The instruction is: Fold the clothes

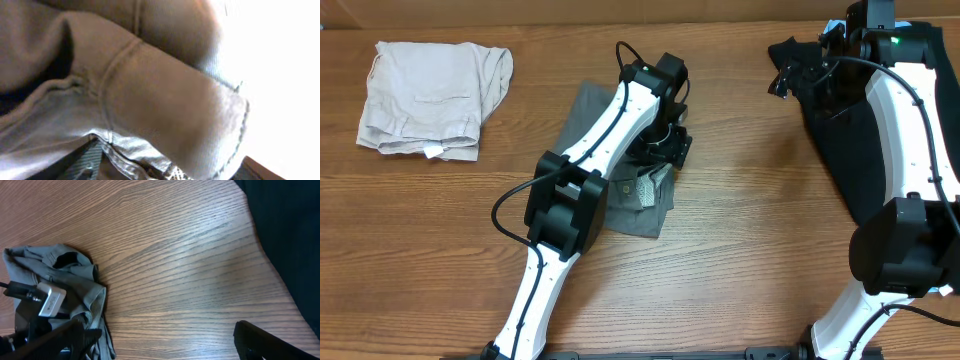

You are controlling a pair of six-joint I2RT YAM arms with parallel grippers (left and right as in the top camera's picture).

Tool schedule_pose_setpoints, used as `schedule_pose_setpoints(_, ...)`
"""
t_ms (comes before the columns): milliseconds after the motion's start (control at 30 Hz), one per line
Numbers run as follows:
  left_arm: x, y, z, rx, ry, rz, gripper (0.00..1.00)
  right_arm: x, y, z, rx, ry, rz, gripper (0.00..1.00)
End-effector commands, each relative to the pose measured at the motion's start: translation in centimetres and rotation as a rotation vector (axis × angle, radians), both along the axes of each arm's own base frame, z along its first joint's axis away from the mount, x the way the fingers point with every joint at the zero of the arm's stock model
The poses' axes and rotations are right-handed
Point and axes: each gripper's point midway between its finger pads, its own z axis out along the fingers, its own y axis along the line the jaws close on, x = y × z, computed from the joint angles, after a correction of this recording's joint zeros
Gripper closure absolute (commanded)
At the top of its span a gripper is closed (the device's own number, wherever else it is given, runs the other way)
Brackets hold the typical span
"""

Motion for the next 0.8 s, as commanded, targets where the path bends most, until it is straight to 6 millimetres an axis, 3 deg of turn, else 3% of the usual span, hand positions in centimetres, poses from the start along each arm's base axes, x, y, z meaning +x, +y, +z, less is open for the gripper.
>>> schedule_pose_setpoints(0, -0.3, -1.1, -0.7, 0.017, 0.015, 0.090, 0.30, 0.1, 0.2, 2.0, -0.005, -0.057, 0.024, 0.01)
schedule_pose_setpoints(133, -0.3, -0.2, -1.9, 0.089, -0.005, 0.132, 0.30, 0.0, 0.2, 1.9, -0.009, -0.056, 0.030, 0.01)
schedule_pose_setpoints(300, -1.2, -1.1, -3.7, 0.093, -0.007, 0.110, 0.32, 0.0, 0.0, 1.9, -0.023, -0.056, 0.044, 0.01)
schedule_pose_setpoints(433, -1.3, -1.3, -4.1, 0.118, -0.028, 0.098, 0.34, -0.2, 0.0, 1.8, -0.025, -0.049, 0.049, 0.01)
schedule_pose_setpoints(467, -1.3, -1.3, -4.1, 0.120, -0.032, 0.096, 0.40, -0.3, 0.0, 1.8, -0.025, -0.048, 0.050, 0.01)
schedule_pose_setpoints(533, -1.4, -1.2, -4.1, 0.126, -0.031, 0.095, 0.64, -0.3, 0.0, 1.8, -0.025, -0.047, 0.051, 0.01)
schedule_pose_setpoints(567, -1.5, -1.2, -4.1, 0.128, -0.027, 0.095, 0.63, -0.3, 0.0, 1.8, -0.025, -0.046, 0.051, 0.00)
schedule_pose_setpoints(667, -1.5, -1.0, -4.1, 0.129, -0.025, 0.097, 0.45, -0.4, 0.0, 1.7, -0.024, -0.044, 0.051, 0.00)
schedule_pose_setpoints(767, -1.1, -1.0, -4.0, 0.121, -0.035, 0.092, 0.38, -0.3, 0.0, 1.7, -0.025, -0.045, 0.051, 0.00)
